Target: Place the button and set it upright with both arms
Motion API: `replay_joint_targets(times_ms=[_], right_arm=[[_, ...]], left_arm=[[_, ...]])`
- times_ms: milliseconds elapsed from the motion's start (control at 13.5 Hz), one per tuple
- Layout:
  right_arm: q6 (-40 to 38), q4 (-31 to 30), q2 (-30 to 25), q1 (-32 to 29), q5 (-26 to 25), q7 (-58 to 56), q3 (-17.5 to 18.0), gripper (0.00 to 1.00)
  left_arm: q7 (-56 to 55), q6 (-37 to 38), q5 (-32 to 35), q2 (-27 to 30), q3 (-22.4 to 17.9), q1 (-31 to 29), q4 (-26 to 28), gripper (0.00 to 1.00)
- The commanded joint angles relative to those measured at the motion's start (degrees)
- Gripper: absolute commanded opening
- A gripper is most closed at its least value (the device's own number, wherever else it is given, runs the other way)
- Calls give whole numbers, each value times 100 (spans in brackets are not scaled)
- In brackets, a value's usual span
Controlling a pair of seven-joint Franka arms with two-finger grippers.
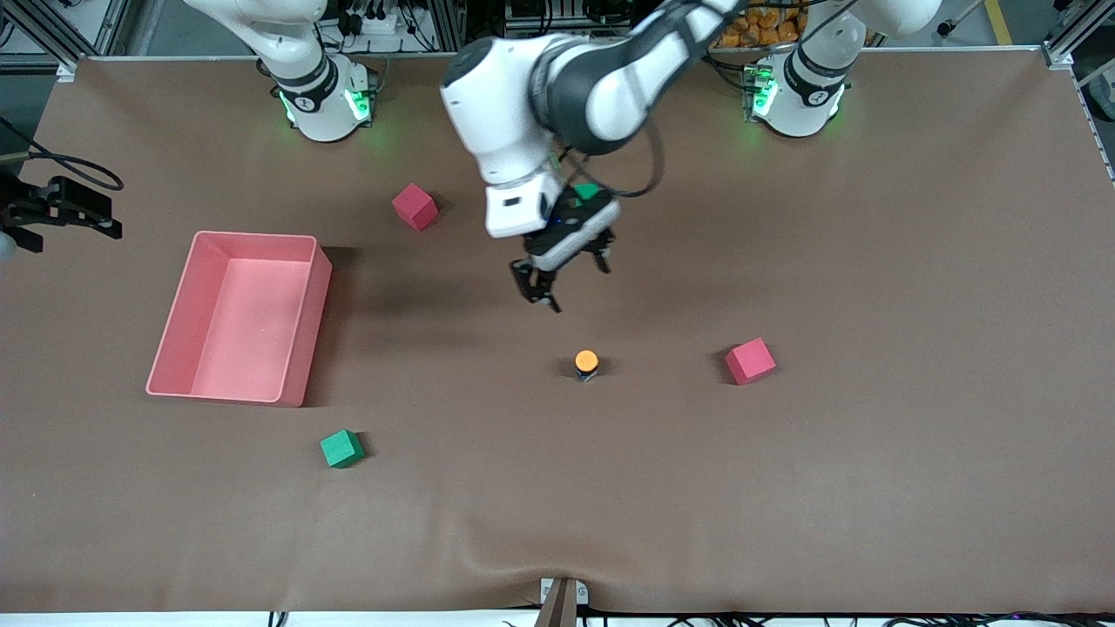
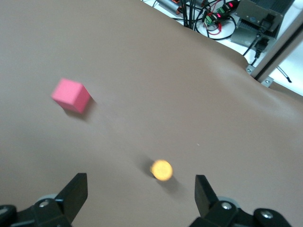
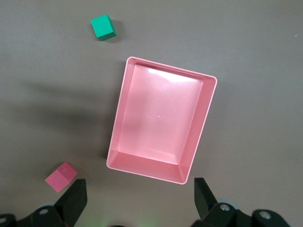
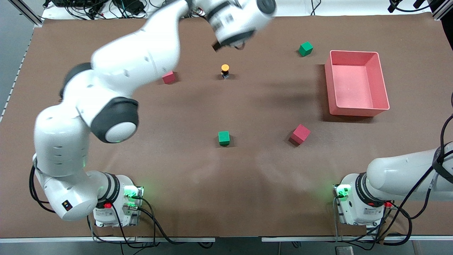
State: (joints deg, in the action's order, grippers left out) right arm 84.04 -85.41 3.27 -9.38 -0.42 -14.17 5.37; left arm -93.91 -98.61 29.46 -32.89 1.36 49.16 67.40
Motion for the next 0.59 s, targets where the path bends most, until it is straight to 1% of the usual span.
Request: replay_joint_targets(times_ms=[0,148,444,519], right_arm=[[-81,7,-45,-73,16,-34,61,100],[-90,16,-37,-11,16,-34,79,100],[-90,25,-37,-37,34,-25,87,100],[-90,25,-37,-29,60,-25,87,100]], left_arm=[[915,193,-571,590,57,-538,212,100],[1644,351,-896,854,57,-968,212,100],[3042,387,-1372,1197,66,-1961,212,100],[3480,387,-1634,1311,75,-2294,203,100]])
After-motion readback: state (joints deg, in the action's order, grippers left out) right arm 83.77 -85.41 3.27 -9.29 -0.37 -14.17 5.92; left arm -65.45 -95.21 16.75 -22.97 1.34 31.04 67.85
